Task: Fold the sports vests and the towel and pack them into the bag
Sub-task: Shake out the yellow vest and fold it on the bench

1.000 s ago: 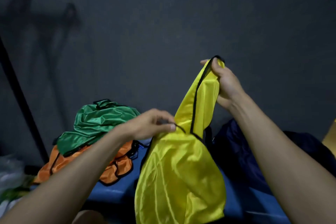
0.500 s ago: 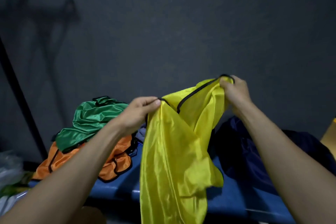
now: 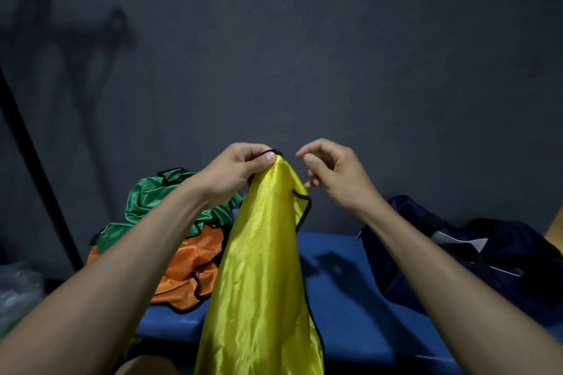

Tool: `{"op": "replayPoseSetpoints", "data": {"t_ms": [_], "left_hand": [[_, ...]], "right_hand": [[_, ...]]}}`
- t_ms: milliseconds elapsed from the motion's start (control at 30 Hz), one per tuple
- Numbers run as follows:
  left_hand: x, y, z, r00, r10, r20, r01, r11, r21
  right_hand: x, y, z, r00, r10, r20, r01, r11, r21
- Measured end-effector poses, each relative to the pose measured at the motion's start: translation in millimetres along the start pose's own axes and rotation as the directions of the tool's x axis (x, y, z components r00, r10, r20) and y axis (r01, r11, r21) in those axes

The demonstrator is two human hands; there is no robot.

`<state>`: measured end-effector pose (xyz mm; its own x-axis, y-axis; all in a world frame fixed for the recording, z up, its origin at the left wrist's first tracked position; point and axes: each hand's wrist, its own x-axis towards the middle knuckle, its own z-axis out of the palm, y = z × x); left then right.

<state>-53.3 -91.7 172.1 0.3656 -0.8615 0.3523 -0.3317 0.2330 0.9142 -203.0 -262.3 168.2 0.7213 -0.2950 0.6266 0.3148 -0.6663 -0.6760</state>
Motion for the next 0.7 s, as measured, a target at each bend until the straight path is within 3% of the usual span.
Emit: {"op": "replayPoseSetpoints", "data": {"t_ms": [200,300,400,500,600,700], "left_hand": [[-8,2,-5,1.000,-0.011,-0.004,0.011,1.000,-0.011],[-6,5,-5,0.999,-0.021,0.024,0.022,0.998,-0.062],[-6,3,-5,0.999,-0.029,0.035,0.031,0.998,-0.047],[-7,-7,-12,0.995,0.007,-0.096,0.003,0.995,0.101],[-12,-13,-14,0.974,0.081,-0.211,-0.044,0.983,0.177],[-23,-2,-6,0.984,0.089,-0.153,-0.058,0.979,0.196]], "right_hand": [[-10,1,-3,0.919,0.033,0.393,0.033,0.986,-0.162],[-21,12,16,0.961,-0.023,0.276,0.096,0.963,-0.254],[-20,8,19,0.993,-0.058,0.103,0.075,0.982,-0.174],[-4,-3,10,0.995,0.083,0.052,-0.078,0.993,-0.088],[17,-12,-6,0.978,0.197,0.062,-0.177,0.955,-0.238],[30,-19,-21,0.936,0.285,0.205,-0.207,0.920,-0.334]]}}
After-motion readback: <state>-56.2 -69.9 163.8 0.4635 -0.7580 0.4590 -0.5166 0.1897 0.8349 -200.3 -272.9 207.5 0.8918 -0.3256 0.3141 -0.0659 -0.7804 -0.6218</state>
